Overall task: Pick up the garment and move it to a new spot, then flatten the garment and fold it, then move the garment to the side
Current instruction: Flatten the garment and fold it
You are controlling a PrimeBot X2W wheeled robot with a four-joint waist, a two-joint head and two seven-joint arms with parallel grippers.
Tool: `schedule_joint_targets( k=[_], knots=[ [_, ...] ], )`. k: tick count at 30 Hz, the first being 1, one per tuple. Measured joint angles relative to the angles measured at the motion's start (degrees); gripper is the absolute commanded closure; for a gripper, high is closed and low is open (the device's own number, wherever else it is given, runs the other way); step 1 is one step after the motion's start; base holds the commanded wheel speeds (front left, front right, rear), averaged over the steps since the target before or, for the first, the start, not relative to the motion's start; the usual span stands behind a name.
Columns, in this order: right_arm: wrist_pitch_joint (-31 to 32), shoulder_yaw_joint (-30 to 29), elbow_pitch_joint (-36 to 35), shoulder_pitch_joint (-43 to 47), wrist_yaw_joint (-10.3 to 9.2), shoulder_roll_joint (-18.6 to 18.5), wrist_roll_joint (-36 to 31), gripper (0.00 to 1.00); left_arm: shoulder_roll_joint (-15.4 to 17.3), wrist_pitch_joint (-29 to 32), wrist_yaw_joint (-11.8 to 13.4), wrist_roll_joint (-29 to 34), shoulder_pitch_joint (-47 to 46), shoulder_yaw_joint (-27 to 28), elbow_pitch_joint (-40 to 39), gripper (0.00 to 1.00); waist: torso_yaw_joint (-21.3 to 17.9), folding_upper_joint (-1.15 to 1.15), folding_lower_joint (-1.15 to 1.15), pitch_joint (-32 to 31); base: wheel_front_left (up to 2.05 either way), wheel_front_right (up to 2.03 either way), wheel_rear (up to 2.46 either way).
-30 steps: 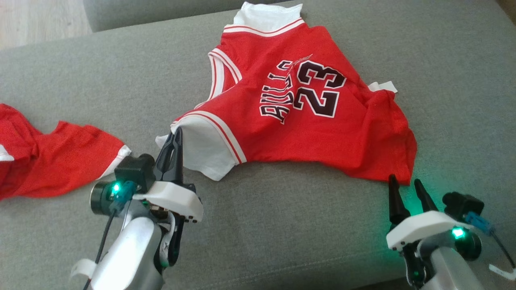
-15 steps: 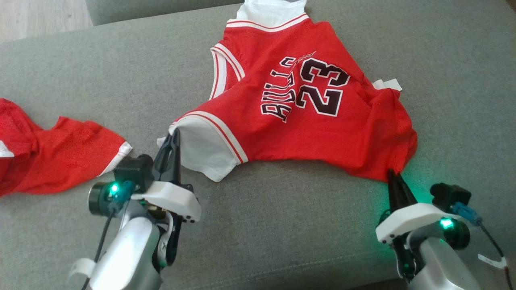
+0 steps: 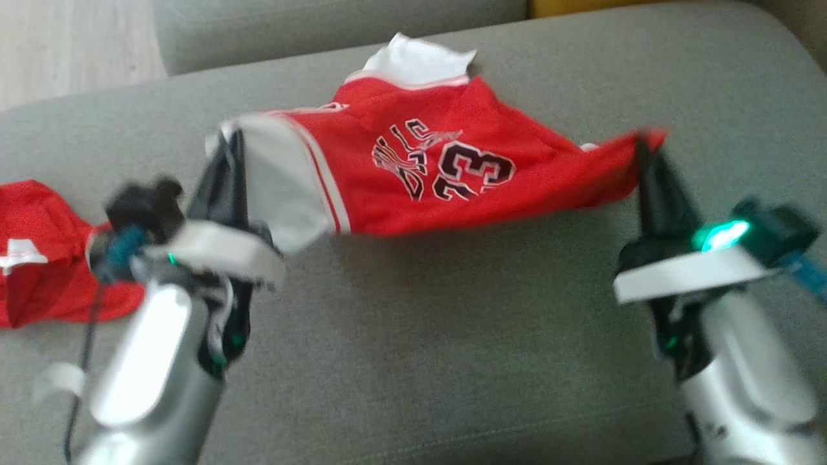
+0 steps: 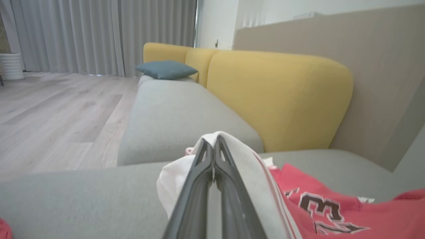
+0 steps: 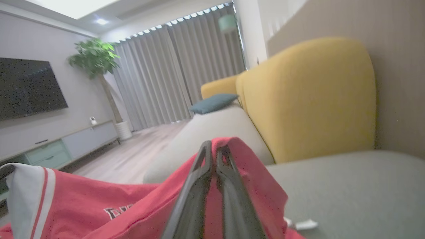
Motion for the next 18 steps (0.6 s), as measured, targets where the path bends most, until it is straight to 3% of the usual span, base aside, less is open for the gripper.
schedule_joint_targets(
  k=[5, 11, 18],
  knots=[
    [1.10, 0.30, -9.25, -4.52, 0.00, -3.11, 2.02, 1.00, 0.21, 3.81, -0.53, -4.11, -5.65, 2.77, -4.74, 1.00, 0.55, 0.00, 0.00, -2.11, 0.00, 0.00, 0.00],
    [1.88, -5.19, -13.18, -10.32, 0.00, -3.52, 0.08, 1.00, -2.44, 6.35, -0.40, -11.16, -12.84, 7.95, -9.38, 1.00, 0.94, 0.00, 0.00, -4.99, 0.00, 0.00, 0.00],
    [5.43, -9.62, -20.06, -11.43, 0.00, -1.71, -2.76, 1.00, -4.89, 8.80, 3.12, -16.68, -15.35, 12.52, -18.05, 1.00, 1.18, 0.00, 0.00, -7.77, 0.00, 0.00, 0.00]
  ],
)
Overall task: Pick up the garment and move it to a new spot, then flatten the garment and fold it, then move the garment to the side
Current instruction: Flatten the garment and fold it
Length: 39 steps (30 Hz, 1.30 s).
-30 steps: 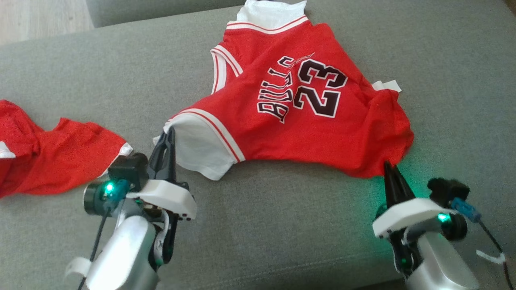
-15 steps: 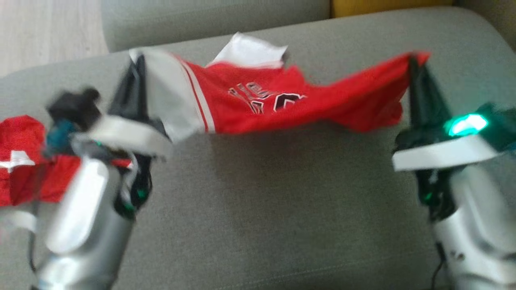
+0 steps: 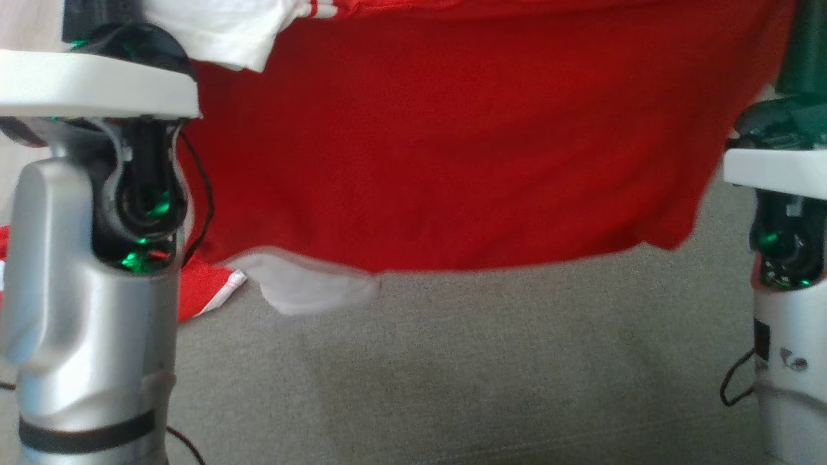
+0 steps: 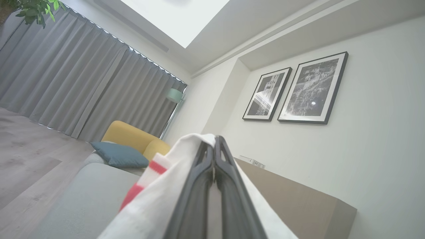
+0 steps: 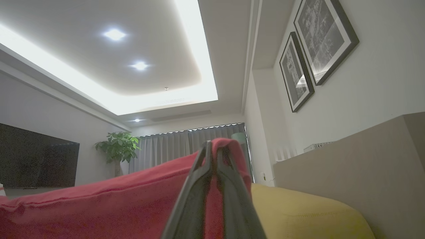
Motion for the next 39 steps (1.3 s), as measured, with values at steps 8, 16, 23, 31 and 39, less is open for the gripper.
schedule_joint_targets(
  k=[8, 16, 23, 31, 39],
  knots=[
    [8.84, -2.64, -4.67, 2.03, 0.00, 1.15, -0.73, 1.00, 0.05, 6.57, 3.07, -2.26, 0.05, 0.56, -5.26, 1.00, 0.10, 0.00, 0.00, 1.15, 0.00, 0.00, 0.00],
    [10.67, -1.92, 11.16, -15.91, 0.00, -0.65, 1.23, 1.00, 2.69, 9.75, 3.14, -0.86, -17.67, 0.79, 10.63, 1.00, -0.33, 0.00, 0.00, 9.98, 0.00, 0.00, 0.00],
    [-1.45, 3.31, 30.11, -43.38, 0.00, -5.57, -4.56, 1.00, 2.67, 2.19, 0.19, 2.01, -41.30, 1.22, 29.29, 1.00, 0.04, 0.00, 0.00, 21.07, 0.00, 0.00, 0.00],
    [-6.54, 0.30, 45.44, -54.71, 0.00, -5.93, -7.06, 1.00, -0.52, -6.54, -6.12, 2.53, -50.90, 1.13, 42.92, 1.00, 3.42, -0.01, 0.01, 29.35, 0.00, 0.00, 0.00],
    [-6.53, 0.86, 50.43, -46.13, 0.00, -4.80, -6.30, 1.00, -2.27, -8.46, -11.48, 1.80, -41.71, -1.52, 50.19, 1.00, 6.17, -0.01, 0.01, 29.96, 0.00, 0.00, 0.00]
  ],
)
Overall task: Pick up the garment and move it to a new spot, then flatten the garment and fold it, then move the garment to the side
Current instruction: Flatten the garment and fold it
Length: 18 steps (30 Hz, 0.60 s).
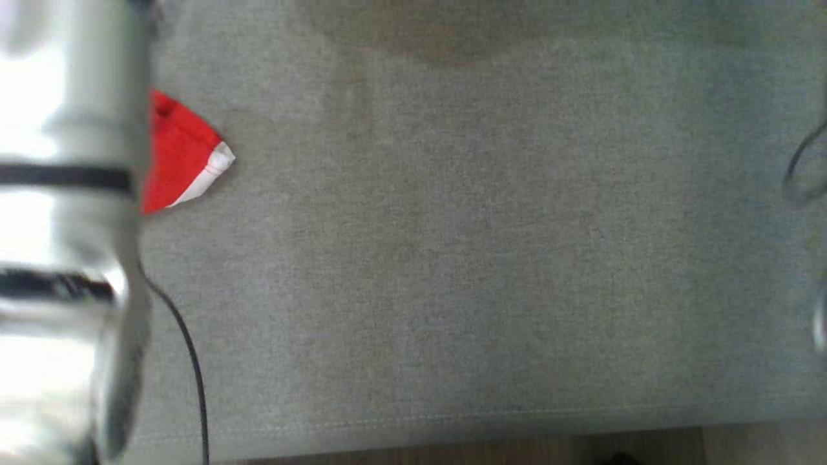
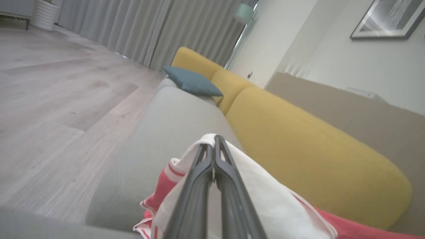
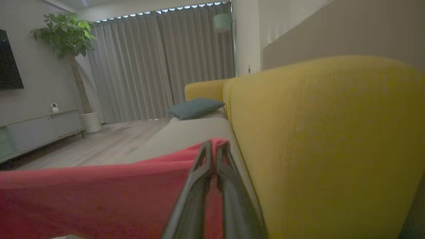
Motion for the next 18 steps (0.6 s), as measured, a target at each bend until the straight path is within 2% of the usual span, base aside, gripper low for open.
schedule_joint_targets(
  k=[3, 8, 13, 18],
  knots=[
    [0.20, 3.79, 5.94, 7.92, 0.00, 0.30, 4.89, 1.00, -0.26, -0.81, -3.91, 0.59, 9.76, -3.20, 2.09, 1.00, 0.29, 0.00, -0.01, -1.97, 0.00, 0.00, 0.00],
    [4.00, 11.45, 8.91, 15.59, 0.00, -0.87, 11.15, 1.00, 0.56, -0.73, -6.80, 0.03, 22.90, -5.66, 2.71, 1.00, 0.64, 0.00, -0.01, -5.37, 0.00, 0.00, 0.00],
    [8.58, 19.41, 8.40, 21.15, 0.00, -5.36, 16.44, 1.00, 2.94, 2.36, -8.06, -0.12, 33.55, -9.00, 1.63, 1.00, 1.26, 0.01, -0.01, -9.02, 0.00, 0.00, 0.00],
    [13.57, 26.29, 5.79, 24.25, 0.00, -9.70, 21.72, 1.00, 5.65, 5.90, -8.29, -1.86, 38.67, -12.44, -4.83, 1.00, 1.90, 0.01, -0.01, -11.65, 0.00, 0.00, 0.00]
  ],
)
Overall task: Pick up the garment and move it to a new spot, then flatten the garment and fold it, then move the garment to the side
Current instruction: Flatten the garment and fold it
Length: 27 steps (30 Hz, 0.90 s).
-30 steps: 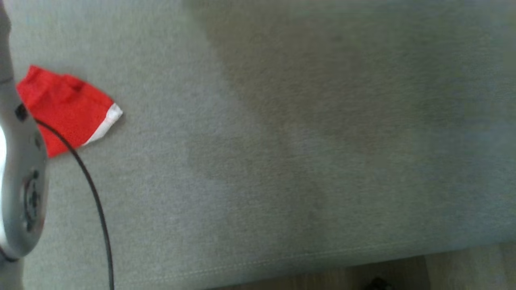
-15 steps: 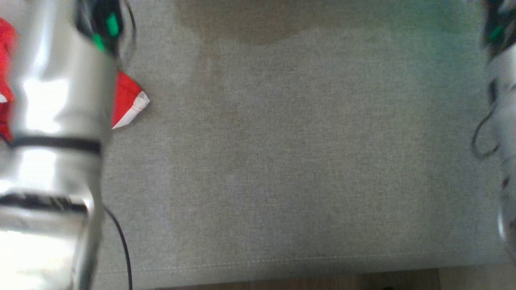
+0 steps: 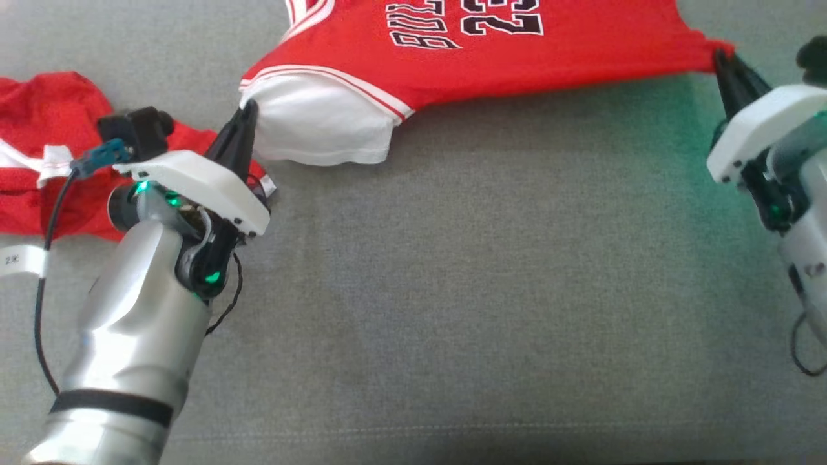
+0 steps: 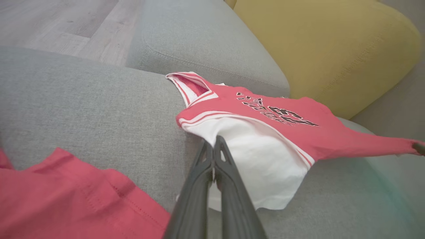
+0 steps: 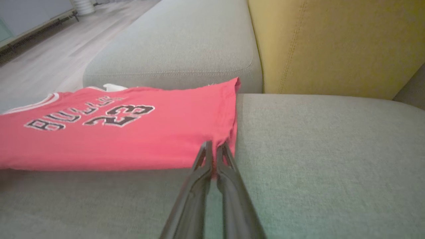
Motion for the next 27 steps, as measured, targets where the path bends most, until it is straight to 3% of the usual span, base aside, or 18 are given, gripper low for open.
schedule_joint_targets(
  k=[6, 15, 27],
  knots=[
    [5.13, 7.87, -3.04, 1.59, 0.00, -4.98, 2.96, 1.00, 3.39, 4.82, -0.01, -2.93, 4.07, -1.86, -9.32, 1.00, 0.09, 0.00, 0.00, -1.61, 0.00, 0.00, 0.00],
    [12.91, 14.96, -6.41, 5.39, 0.00, -8.61, 10.21, 1.00, 8.21, 14.12, 0.00, -7.65, 10.85, -3.71, -20.86, 1.00, -0.84, 0.00, 0.00, -5.01, 0.00, 0.00, 0.00],
    [25.13, 21.08, -13.12, 12.33, 0.00, -14.52, 18.62, 1.00, 15.32, 26.27, 1.71, -12.77, 23.23, -5.75, -37.55, 1.00, -1.46, 0.00, 0.00, -9.22, 0.00, 0.00, 0.00]
  ],
)
